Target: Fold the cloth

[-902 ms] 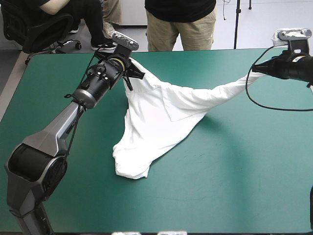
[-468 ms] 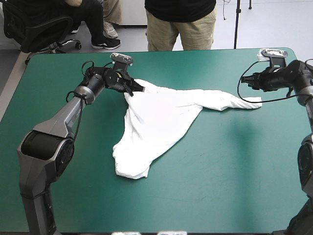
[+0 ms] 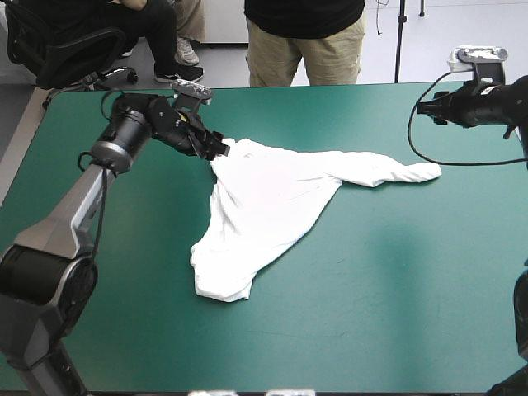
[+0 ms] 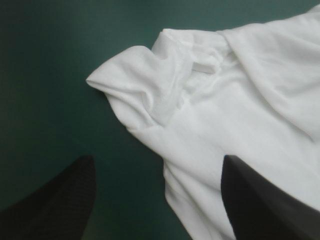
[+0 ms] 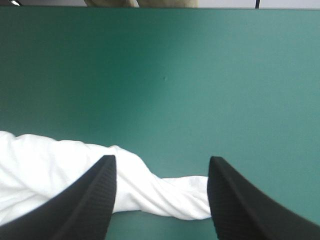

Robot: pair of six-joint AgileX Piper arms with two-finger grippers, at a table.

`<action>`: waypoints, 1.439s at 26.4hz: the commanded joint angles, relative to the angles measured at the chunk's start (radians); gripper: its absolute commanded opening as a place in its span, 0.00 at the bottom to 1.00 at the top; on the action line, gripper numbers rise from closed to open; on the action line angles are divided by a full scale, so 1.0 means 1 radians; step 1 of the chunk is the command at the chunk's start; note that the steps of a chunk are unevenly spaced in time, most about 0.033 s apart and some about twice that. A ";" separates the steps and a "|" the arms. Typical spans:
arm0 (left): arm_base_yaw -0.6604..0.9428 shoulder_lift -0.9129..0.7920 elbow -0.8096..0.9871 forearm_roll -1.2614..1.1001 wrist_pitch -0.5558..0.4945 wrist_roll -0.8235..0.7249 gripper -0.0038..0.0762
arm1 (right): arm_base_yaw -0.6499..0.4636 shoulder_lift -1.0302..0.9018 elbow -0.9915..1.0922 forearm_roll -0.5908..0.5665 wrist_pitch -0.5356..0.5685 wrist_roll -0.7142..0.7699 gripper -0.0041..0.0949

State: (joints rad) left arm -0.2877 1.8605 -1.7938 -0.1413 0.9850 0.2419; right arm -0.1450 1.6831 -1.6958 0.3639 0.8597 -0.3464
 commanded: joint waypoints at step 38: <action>-0.190 -0.328 0.979 -0.103 -0.268 -0.017 0.04 | -0.003 -0.213 -0.033 -0.115 0.241 0.088 0.44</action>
State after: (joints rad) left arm -0.4671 1.4981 -0.8289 -0.1971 0.7741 0.2229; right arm -0.1435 1.4657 -1.7041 0.2760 1.1356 -0.2715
